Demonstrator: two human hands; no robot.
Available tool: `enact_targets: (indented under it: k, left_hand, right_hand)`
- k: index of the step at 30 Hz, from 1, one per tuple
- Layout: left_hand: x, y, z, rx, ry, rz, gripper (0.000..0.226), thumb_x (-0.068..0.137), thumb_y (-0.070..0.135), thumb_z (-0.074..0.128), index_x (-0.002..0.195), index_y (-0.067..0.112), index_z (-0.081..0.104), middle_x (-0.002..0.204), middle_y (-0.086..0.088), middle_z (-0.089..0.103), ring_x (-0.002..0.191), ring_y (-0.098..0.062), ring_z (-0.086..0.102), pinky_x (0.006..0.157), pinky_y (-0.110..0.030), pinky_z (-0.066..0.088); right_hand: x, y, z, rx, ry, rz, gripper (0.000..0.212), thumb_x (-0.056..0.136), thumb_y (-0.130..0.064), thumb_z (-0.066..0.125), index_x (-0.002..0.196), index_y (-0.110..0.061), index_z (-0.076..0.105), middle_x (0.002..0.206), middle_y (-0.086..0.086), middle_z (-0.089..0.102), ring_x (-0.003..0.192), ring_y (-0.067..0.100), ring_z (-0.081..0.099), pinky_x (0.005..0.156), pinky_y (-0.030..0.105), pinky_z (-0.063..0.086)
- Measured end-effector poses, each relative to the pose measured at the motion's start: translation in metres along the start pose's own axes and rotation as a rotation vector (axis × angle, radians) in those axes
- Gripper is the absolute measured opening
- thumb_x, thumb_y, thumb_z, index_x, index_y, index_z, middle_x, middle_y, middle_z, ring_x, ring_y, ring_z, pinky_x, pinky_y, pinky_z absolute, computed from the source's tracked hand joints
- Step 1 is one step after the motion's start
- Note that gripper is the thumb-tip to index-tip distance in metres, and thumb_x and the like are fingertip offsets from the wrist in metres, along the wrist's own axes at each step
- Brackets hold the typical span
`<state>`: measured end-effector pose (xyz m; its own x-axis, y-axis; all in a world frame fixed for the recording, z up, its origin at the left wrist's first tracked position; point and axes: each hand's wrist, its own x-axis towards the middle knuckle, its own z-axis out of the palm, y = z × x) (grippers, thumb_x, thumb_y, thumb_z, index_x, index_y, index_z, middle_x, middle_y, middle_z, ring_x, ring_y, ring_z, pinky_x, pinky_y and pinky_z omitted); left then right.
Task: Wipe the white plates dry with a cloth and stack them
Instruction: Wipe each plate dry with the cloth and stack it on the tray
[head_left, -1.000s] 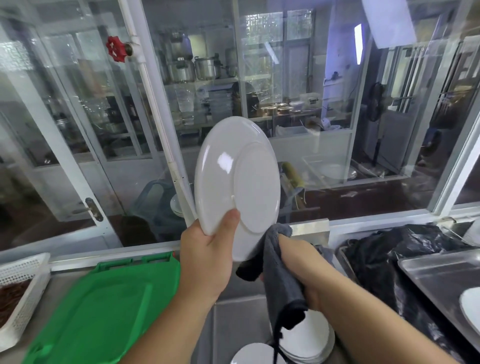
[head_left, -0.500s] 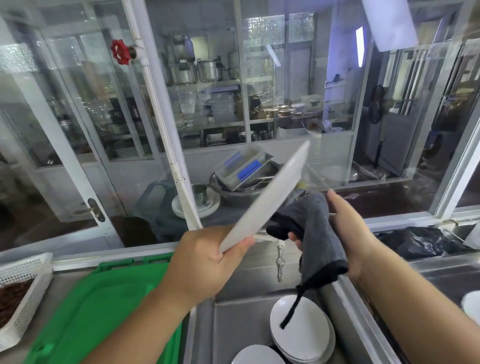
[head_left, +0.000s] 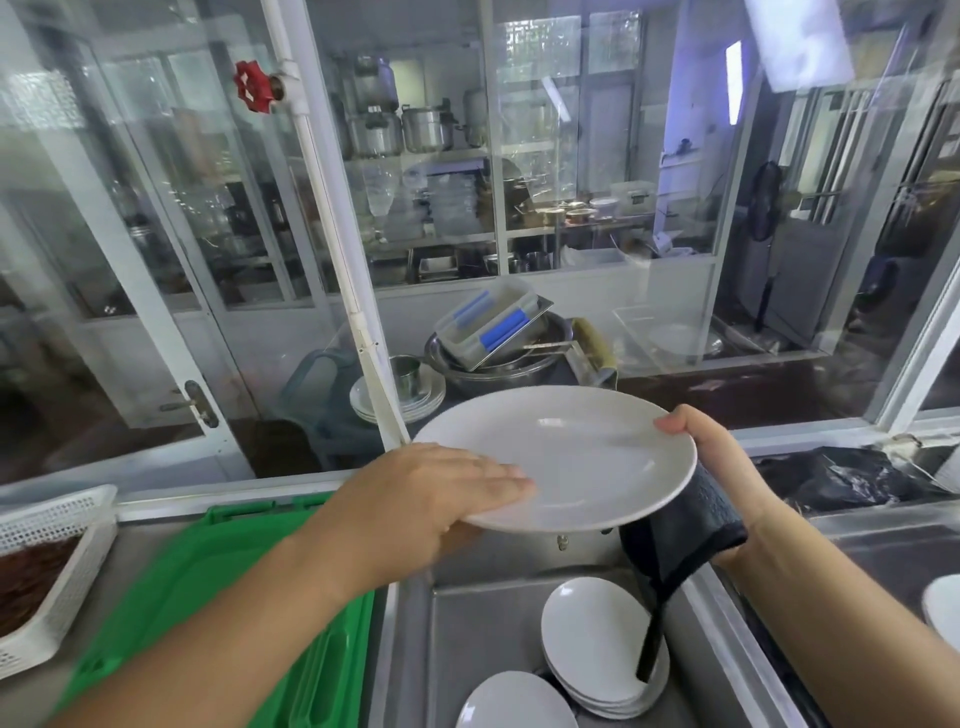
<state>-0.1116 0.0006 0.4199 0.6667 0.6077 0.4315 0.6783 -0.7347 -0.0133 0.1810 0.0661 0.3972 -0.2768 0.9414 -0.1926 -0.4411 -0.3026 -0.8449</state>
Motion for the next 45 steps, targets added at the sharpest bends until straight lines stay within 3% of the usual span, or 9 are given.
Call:
enact_targets:
  k: [3, 6, 9, 11, 14, 19, 29, 39, 45]
  left_hand:
    - [-0.004, -0.006, 0.010, -0.064, 0.070, -0.100, 0.052, 0.086, 0.015, 0.081, 0.137, 0.022, 0.072, 0.139, 0.008, 0.070, 0.132, -0.016, 0.063, 0.110, -0.039, 0.046]
    - [-0.012, -0.017, 0.021, -0.083, 0.171, -0.308, 0.083, 0.077, -0.001, 0.085, 0.150, 0.030, 0.059, 0.153, 0.017, 0.053, 0.145, -0.005, 0.037, 0.119, -0.045, 0.029]
    - [-0.021, -0.026, 0.025, -0.218, 0.228, -0.591, 0.097, 0.088, -0.007, 0.068, 0.156, 0.054, 0.036, 0.162, 0.026, 0.029, 0.149, 0.009, 0.020, 0.123, -0.031, 0.021]
    - [-0.021, -0.024, 0.026, -0.584, 0.378, -0.871, 0.085, 0.098, -0.004, 0.055, 0.152, 0.059, 0.037, 0.160, 0.022, 0.038, 0.141, 0.004, 0.041, 0.111, -0.023, 0.039]
    - [-0.017, -0.023, 0.033, -1.350, 0.625, -1.263, 0.039, 0.108, 0.012, 0.050, 0.142, 0.026, 0.063, 0.133, -0.009, 0.069, 0.106, -0.026, 0.066, 0.092, -0.044, 0.059]
    - [-0.022, -0.017, 0.040, -1.637, 0.520, -1.345, 0.043, 0.109, 0.041, 0.051, 0.139, 0.015, 0.068, 0.138, -0.016, 0.071, 0.129, -0.038, 0.066, 0.111, -0.060, 0.047]
    - [-0.045, -0.022, 0.069, -1.615, 0.634, -1.492, 0.030, 0.108, 0.041, 0.057, 0.124, 0.022, 0.073, 0.105, -0.004, 0.083, 0.083, -0.025, 0.081, 0.054, -0.041, 0.063]
    - [-0.032, -0.016, 0.122, -1.602, 0.458, -1.394, 0.034, 0.109, 0.036, 0.052, 0.090, 0.048, 0.078, 0.100, 0.006, 0.083, 0.082, -0.016, 0.081, 0.060, -0.036, 0.063]
    - [0.004, 0.031, 0.144, -1.596, 0.290, -1.386, 0.022, 0.110, 0.031, 0.052, 0.112, 0.033, 0.073, 0.105, -0.002, 0.082, 0.085, -0.022, 0.080, 0.072, -0.038, 0.064]
  right_hand:
    - [-0.003, 0.009, 0.002, 0.038, 0.056, -0.011, 0.041, 0.092, -0.020, 0.044, 0.090, 0.001, 0.078, 0.074, 0.022, 0.073, 0.055, 0.033, 0.071, 0.046, 0.034, 0.058]
    - [-0.004, 0.017, 0.006, 0.084, 0.063, -0.033, 0.041, 0.081, -0.022, 0.050, 0.110, -0.003, 0.072, 0.084, 0.021, 0.072, 0.063, 0.036, 0.072, 0.055, 0.041, 0.061]
    - [-0.005, 0.023, 0.009, 0.105, 0.067, -0.054, 0.044, 0.080, -0.023, 0.050, 0.114, -0.004, 0.071, 0.089, 0.020, 0.072, 0.069, 0.036, 0.072, 0.062, 0.042, 0.061]
    - [-0.006, 0.027, 0.010, 0.120, 0.081, -0.072, 0.040, 0.087, -0.022, 0.046, 0.113, -0.006, 0.071, 0.088, 0.018, 0.074, 0.067, 0.035, 0.073, 0.057, 0.041, 0.062]
    - [-0.007, 0.036, 0.012, 0.111, 0.120, -0.088, 0.037, 0.089, -0.020, 0.046, 0.112, -0.006, 0.072, 0.084, 0.018, 0.075, 0.064, 0.034, 0.074, 0.051, 0.041, 0.060]
    - [-0.008, 0.053, 0.019, 0.053, 0.146, -0.116, 0.033, 0.091, -0.012, 0.042, 0.107, -0.006, 0.070, 0.077, 0.015, 0.075, 0.060, 0.031, 0.073, 0.046, 0.037, 0.058]
    - [-0.003, 0.104, 0.021, -0.043, 0.371, -0.052, 0.024, 0.093, -0.016, 0.061, 0.114, -0.008, 0.069, 0.083, 0.014, 0.079, 0.065, 0.028, 0.076, 0.048, 0.036, 0.058]
    - [-0.040, 0.138, -0.032, -0.104, 0.656, -0.149, 0.022, 0.085, -0.007, 0.078, 0.104, -0.019, 0.076, 0.099, 0.014, 0.081, 0.085, 0.039, 0.079, 0.067, 0.048, 0.064]
    - [-0.089, 0.133, -0.083, -0.098, 0.774, -0.148, 0.029, 0.087, -0.010, 0.079, 0.114, -0.017, 0.071, 0.101, 0.012, 0.081, 0.087, 0.037, 0.079, 0.072, 0.054, 0.066]
